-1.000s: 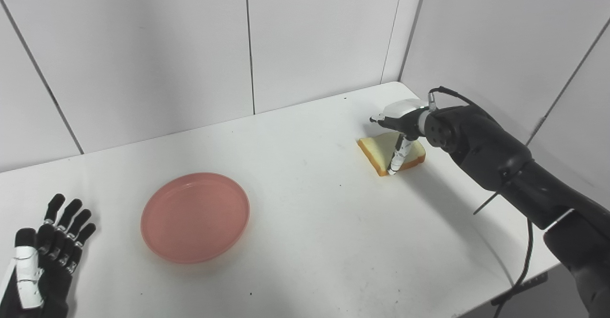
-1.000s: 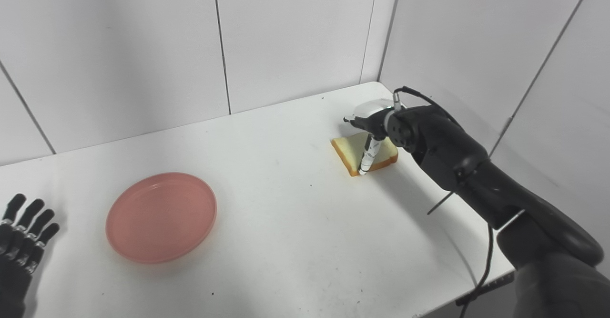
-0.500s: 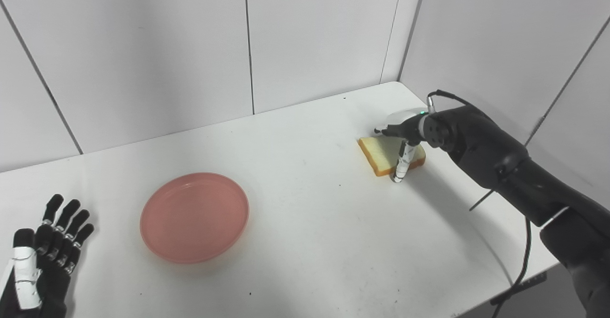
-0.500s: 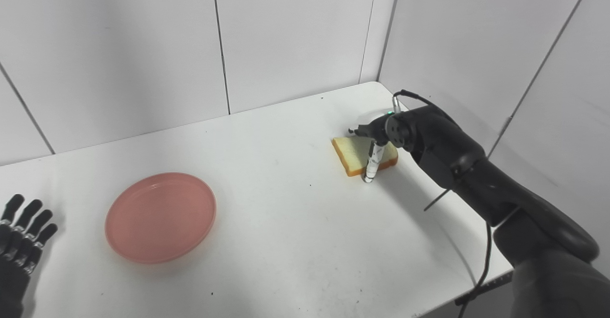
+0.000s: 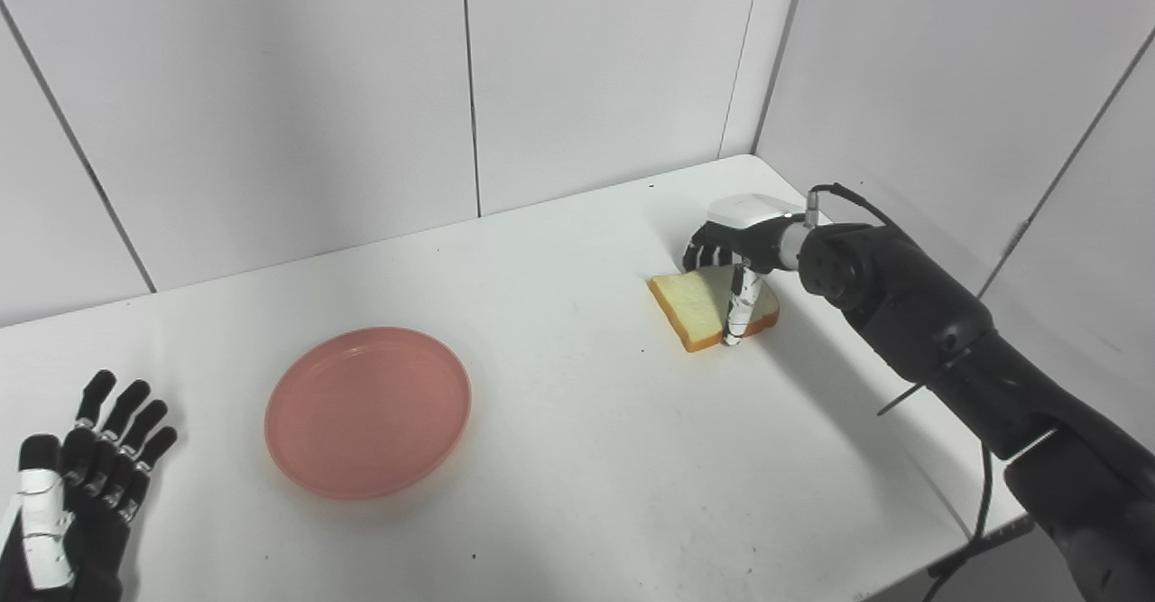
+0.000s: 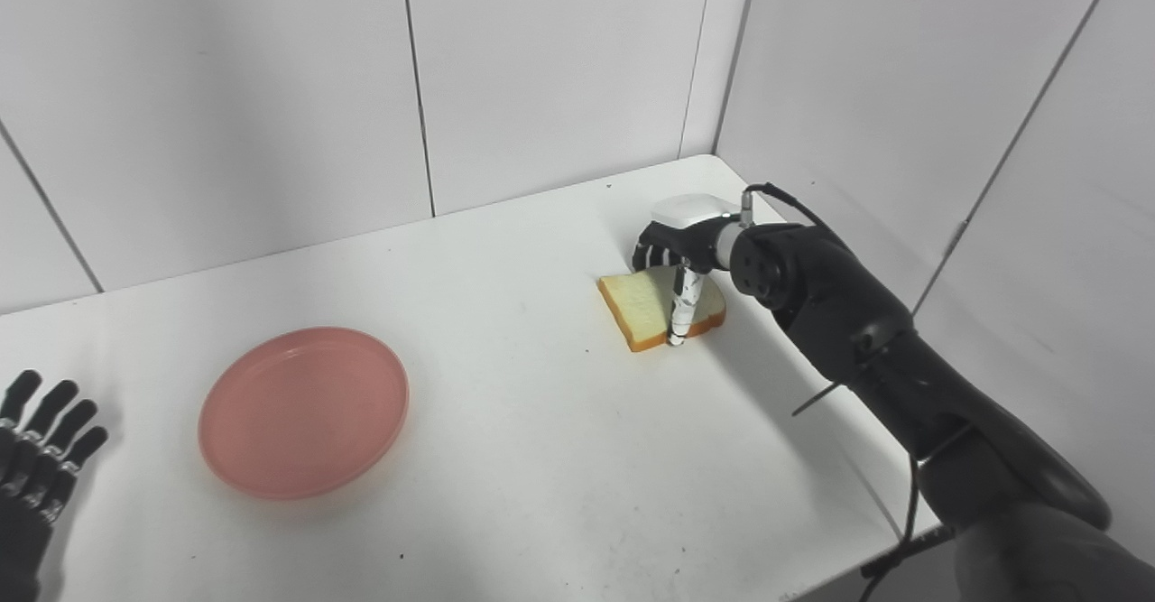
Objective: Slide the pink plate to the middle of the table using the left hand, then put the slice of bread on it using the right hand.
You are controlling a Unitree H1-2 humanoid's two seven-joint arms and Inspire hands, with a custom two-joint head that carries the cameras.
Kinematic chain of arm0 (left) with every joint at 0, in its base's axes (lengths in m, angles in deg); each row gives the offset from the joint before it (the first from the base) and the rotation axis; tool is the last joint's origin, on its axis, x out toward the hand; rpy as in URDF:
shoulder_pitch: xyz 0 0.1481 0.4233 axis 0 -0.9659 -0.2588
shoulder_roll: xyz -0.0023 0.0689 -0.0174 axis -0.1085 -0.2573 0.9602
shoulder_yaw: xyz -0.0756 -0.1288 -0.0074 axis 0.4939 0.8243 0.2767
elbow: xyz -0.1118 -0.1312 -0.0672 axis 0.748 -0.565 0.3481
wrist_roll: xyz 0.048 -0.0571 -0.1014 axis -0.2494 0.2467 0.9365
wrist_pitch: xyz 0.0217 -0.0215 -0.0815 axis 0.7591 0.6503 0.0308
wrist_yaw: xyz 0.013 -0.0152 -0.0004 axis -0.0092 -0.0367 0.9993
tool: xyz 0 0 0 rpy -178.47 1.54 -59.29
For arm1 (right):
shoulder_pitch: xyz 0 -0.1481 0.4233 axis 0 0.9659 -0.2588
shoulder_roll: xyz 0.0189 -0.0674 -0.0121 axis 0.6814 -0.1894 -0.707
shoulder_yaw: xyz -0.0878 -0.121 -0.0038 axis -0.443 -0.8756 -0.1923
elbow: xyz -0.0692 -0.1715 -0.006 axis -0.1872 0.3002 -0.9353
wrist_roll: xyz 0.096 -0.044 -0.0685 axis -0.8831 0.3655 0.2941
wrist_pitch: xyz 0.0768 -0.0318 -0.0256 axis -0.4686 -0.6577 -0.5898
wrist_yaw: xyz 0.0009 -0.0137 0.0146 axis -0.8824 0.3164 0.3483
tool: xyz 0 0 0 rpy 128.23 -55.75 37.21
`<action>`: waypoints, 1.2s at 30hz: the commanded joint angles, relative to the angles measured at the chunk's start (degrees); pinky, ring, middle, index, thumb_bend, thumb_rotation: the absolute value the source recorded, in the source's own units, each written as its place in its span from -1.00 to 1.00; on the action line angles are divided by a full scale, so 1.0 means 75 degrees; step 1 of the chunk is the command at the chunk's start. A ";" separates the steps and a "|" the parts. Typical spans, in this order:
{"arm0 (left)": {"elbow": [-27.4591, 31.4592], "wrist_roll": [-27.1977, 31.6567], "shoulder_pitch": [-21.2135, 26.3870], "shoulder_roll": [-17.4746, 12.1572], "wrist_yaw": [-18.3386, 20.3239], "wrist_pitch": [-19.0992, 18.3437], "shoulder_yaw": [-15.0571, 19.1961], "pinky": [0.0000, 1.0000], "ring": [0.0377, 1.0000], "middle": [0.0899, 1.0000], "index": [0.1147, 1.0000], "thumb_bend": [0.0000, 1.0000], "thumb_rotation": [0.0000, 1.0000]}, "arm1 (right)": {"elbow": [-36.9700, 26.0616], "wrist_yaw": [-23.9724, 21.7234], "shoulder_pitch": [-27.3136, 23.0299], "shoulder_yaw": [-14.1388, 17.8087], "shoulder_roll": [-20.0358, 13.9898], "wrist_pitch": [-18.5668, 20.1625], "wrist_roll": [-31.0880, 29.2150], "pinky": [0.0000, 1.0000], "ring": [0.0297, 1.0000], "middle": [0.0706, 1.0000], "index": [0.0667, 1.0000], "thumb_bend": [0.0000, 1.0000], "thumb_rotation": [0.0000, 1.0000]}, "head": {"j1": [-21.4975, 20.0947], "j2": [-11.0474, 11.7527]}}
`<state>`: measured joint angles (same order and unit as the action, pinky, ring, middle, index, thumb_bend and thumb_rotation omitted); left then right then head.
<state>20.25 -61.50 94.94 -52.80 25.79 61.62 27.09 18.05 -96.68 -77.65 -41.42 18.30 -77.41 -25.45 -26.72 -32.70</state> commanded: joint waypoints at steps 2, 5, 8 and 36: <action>0.0194 0.0064 0.0158 -0.0082 0.0025 0.0136 0.0022 0.87 0.90 0.92 0.92 0.59 1.00 | 0.0041 0.0273 -0.0338 0.0092 -0.0170 -0.0264 -0.0041 -0.22 -0.21 -0.10 -0.03 0.04 -1.00 | 0.0010 -0.0006; 0.0201 0.0061 0.0169 -0.0084 0.0011 0.0081 0.0024 0.88 0.90 0.93 0.93 0.60 1.00 | -0.0024 0.0313 -0.0389 0.0076 -0.0150 -0.0310 -0.0056 -0.13 -0.17 -0.05 -0.09 0.04 -1.00 | 0.0012 0.0008; 0.0158 0.0062 0.0184 -0.0085 0.0023 0.0115 0.0028 0.89 0.90 0.93 0.94 0.60 1.00 | -0.0154 0.0280 -0.0417 0.0125 -0.0125 -0.0244 -0.0111 -0.12 -0.17 -0.05 -0.10 0.04 -1.00 | 0.0011 0.0012; 0.0233 -0.0530 0.0250 0.0633 -0.0425 0.0219 -0.0500 0.95 0.93 0.94 0.93 0.64 1.00 | -0.1413 -0.0173 -0.1778 0.0602 0.0205 0.0525 -0.0649 -0.12 -0.20 -0.07 -0.04 0.03 -1.00 | 0.1456 0.0266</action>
<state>19.27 -64.56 95.06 -48.71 23.37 62.86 23.93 9.31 -98.08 -86.87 -37.48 20.89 -72.93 -29.94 -15.82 -30.67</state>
